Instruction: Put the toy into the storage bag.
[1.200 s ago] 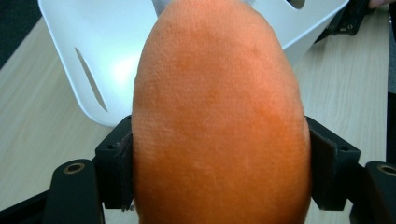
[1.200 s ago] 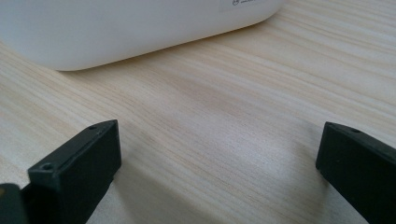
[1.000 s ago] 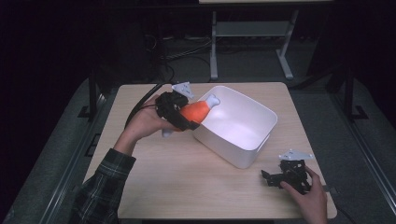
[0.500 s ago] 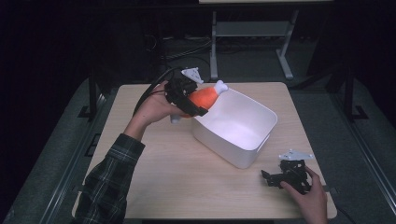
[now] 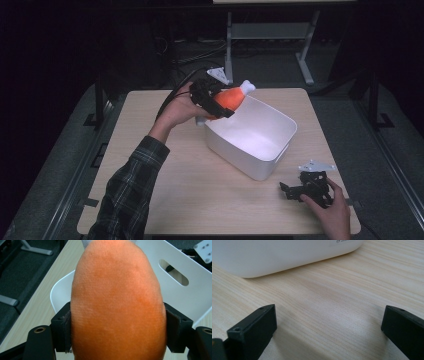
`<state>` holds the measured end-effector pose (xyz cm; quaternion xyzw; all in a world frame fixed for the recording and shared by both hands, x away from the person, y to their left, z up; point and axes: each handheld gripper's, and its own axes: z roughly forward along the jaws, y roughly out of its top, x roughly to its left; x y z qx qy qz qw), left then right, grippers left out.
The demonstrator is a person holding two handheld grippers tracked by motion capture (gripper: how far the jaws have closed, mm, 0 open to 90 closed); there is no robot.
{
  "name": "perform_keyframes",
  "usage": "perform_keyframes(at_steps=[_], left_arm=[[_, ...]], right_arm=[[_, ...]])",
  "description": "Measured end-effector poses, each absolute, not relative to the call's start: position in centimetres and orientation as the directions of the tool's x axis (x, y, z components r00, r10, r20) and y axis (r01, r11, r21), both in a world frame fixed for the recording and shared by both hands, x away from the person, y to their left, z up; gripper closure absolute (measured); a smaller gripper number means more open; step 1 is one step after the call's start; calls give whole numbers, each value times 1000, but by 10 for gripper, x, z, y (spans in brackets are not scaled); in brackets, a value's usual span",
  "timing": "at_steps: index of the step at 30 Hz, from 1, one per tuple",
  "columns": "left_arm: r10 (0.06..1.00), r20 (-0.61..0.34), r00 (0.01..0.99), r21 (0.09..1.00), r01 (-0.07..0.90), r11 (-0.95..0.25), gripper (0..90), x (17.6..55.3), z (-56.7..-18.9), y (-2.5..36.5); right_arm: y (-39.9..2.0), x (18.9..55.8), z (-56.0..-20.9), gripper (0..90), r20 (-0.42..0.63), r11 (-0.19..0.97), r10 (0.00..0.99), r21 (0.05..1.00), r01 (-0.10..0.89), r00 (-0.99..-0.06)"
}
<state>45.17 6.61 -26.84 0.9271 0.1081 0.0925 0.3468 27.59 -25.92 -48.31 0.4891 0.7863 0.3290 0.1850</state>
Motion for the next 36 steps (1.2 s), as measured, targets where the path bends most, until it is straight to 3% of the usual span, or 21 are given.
perform_keyframes(at_steps=[16, 36], left_arm=[[263, 96, 960, 651, 139, -746, 242, 471, -290, 34], [287, 91, 953, 593, 180, -785, 210, 482, -316, 30]], right_arm=[[-259, 276, -483, 0, 31, 304, 891, 698, 648, -452], [-259, 276, -483, 0, 31, 305, 891, 698, 648, -453]])
